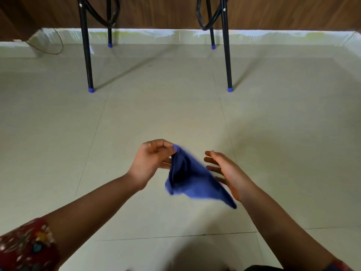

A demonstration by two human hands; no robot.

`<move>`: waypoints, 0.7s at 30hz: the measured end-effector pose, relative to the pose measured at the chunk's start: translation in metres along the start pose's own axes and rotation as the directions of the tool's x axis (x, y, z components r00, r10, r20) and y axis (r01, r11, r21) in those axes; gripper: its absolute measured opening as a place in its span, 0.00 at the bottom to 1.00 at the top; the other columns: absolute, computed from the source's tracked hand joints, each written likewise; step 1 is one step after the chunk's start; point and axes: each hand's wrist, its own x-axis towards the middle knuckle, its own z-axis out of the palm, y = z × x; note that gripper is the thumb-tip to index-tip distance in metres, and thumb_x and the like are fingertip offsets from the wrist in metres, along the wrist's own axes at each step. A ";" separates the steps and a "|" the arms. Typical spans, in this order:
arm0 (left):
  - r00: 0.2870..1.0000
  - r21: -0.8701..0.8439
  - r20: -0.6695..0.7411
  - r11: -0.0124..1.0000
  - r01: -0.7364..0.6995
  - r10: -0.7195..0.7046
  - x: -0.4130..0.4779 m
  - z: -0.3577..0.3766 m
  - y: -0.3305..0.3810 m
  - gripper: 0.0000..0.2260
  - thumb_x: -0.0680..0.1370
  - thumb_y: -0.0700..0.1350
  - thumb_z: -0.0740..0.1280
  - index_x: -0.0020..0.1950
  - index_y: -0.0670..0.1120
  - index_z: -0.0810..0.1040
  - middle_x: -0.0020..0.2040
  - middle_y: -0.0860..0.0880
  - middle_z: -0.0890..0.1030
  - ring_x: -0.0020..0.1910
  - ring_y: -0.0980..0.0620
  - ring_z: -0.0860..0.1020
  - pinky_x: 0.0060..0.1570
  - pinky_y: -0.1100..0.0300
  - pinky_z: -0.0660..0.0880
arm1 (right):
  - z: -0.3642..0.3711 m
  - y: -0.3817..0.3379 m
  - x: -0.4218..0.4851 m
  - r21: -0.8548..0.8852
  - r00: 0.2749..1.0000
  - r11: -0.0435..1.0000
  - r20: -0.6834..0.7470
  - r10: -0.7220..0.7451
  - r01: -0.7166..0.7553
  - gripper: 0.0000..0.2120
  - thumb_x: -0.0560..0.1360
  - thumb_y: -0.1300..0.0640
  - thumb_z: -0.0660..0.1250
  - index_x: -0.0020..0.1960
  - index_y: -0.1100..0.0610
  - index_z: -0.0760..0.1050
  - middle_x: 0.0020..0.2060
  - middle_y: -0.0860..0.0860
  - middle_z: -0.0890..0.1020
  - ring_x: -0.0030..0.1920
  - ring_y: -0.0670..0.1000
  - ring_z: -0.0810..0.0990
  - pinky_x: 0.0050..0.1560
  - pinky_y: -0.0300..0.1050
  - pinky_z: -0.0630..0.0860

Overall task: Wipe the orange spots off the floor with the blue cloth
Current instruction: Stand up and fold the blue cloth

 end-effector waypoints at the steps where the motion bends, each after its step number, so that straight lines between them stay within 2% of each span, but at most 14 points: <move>1: 1.000 -0.023 -0.005 0.999 0.026 -0.026 -0.001 0.000 0.001 0.06 0.78 0.37 0.65 0.44 0.39 0.80 0.38 0.44 0.82 0.37 0.47 0.82 0.38 0.57 0.78 | -0.003 0.003 0.002 -0.050 0.996 0.996 -0.049 -0.075 0.073 0.14 0.81 0.45 0.56 0.60 0.48 0.76 0.56 0.43 0.81 0.56 0.45 0.79 0.59 0.44 0.72; 3: 0.998 -0.070 -0.007 0.996 0.061 -0.062 -0.003 0.003 0.002 0.07 0.78 0.36 0.63 0.46 0.39 0.81 0.41 0.42 0.83 0.39 0.45 0.83 0.39 0.58 0.79 | 0.006 0.000 -0.001 -0.132 0.978 0.969 0.035 -0.207 0.209 0.12 0.81 0.47 0.59 0.57 0.51 0.78 0.52 0.46 0.83 0.52 0.46 0.81 0.53 0.39 0.75; 6: 0.995 -0.093 -0.045 0.992 0.086 -0.090 0.000 0.009 0.008 0.06 0.78 0.37 0.65 0.48 0.36 0.80 0.43 0.40 0.84 0.42 0.42 0.84 0.44 0.55 0.81 | 0.025 -0.010 -0.016 -0.222 0.934 0.912 0.174 -0.311 0.345 0.14 0.74 0.40 0.67 0.53 0.48 0.77 0.48 0.43 0.83 0.48 0.41 0.82 0.53 0.41 0.77; 8: 0.994 -0.077 -0.055 0.993 0.092 -0.096 0.004 0.009 0.018 0.07 0.78 0.38 0.66 0.50 0.36 0.79 0.43 0.40 0.84 0.42 0.43 0.84 0.46 0.54 0.82 | 0.029 -0.012 -0.014 -0.345 0.903 0.835 0.150 -0.402 0.429 0.17 0.70 0.39 0.71 0.55 0.44 0.74 0.47 0.40 0.81 0.46 0.39 0.81 0.51 0.39 0.78; 10: 0.996 -0.024 -0.035 0.996 0.085 -0.086 0.008 0.008 0.032 0.06 0.77 0.39 0.66 0.49 0.37 0.79 0.41 0.43 0.83 0.40 0.44 0.83 0.45 0.54 0.82 | 0.031 -0.021 -0.014 -0.380 0.873 0.793 0.102 -0.477 0.477 0.17 0.71 0.44 0.73 0.57 0.43 0.72 0.45 0.42 0.81 0.43 0.41 0.81 0.49 0.40 0.78; 12: 0.997 0.026 0.003 0.996 0.083 -0.084 0.012 0.008 0.044 0.05 0.77 0.40 0.67 0.46 0.38 0.79 0.39 0.45 0.82 0.36 0.47 0.83 0.40 0.58 0.81 | 0.028 -0.036 -0.009 -0.358 0.855 0.789 0.054 -0.516 0.499 0.10 0.73 0.49 0.72 0.52 0.45 0.74 0.42 0.44 0.82 0.41 0.44 0.82 0.49 0.47 0.79; 14: 0.996 0.080 0.026 0.993 0.084 -0.087 0.017 0.006 0.059 0.05 0.77 0.41 0.66 0.43 0.41 0.78 0.37 0.46 0.80 0.34 0.50 0.79 0.37 0.61 0.77 | 0.025 -0.059 -0.006 -0.339 0.836 0.775 0.068 -0.545 0.533 0.03 0.73 0.53 0.70 0.45 0.49 0.77 0.38 0.47 0.82 0.39 0.48 0.80 0.50 0.54 0.78; 16: 0.998 0.123 0.041 0.991 0.050 -0.055 0.023 -0.001 0.076 0.07 0.79 0.41 0.63 0.45 0.40 0.78 0.39 0.46 0.77 0.39 0.50 0.75 0.40 0.61 0.72 | 0.025 -0.087 -0.007 -0.268 0.834 0.791 0.144 -0.532 0.550 0.02 0.74 0.58 0.68 0.43 0.54 0.77 0.36 0.50 0.80 0.39 0.48 0.78 0.47 0.51 0.77; 18: 0.998 0.128 0.053 0.991 -0.041 0.034 0.022 -0.006 0.100 0.14 0.80 0.46 0.60 0.49 0.35 0.76 0.42 0.44 0.76 0.42 0.51 0.73 0.46 0.58 0.70 | 0.030 -0.118 -0.019 -0.167 0.835 0.826 0.239 -0.496 0.538 0.06 0.77 0.63 0.65 0.42 0.57 0.76 0.36 0.51 0.79 0.39 0.48 0.77 0.43 0.42 0.76; 20: 0.992 0.085 0.053 0.989 -0.118 0.114 0.010 -0.021 0.141 0.22 0.78 0.54 0.60 0.49 0.32 0.72 0.42 0.43 0.73 0.42 0.50 0.72 0.48 0.55 0.69 | 0.044 -0.158 -0.038 -0.120 0.828 0.849 0.327 -0.456 0.515 0.05 0.76 0.62 0.65 0.42 0.56 0.76 0.36 0.50 0.79 0.39 0.47 0.77 0.40 0.38 0.75; 21: 0.984 0.091 0.088 0.983 -0.161 0.153 0.007 -0.022 0.148 0.23 0.77 0.57 0.61 0.49 0.34 0.72 0.42 0.44 0.74 0.42 0.50 0.73 0.49 0.54 0.70 | 0.045 -0.163 -0.044 -0.091 0.828 0.857 0.327 -0.455 0.507 0.04 0.75 0.60 0.65 0.41 0.55 0.76 0.37 0.49 0.79 0.39 0.47 0.77 0.40 0.37 0.74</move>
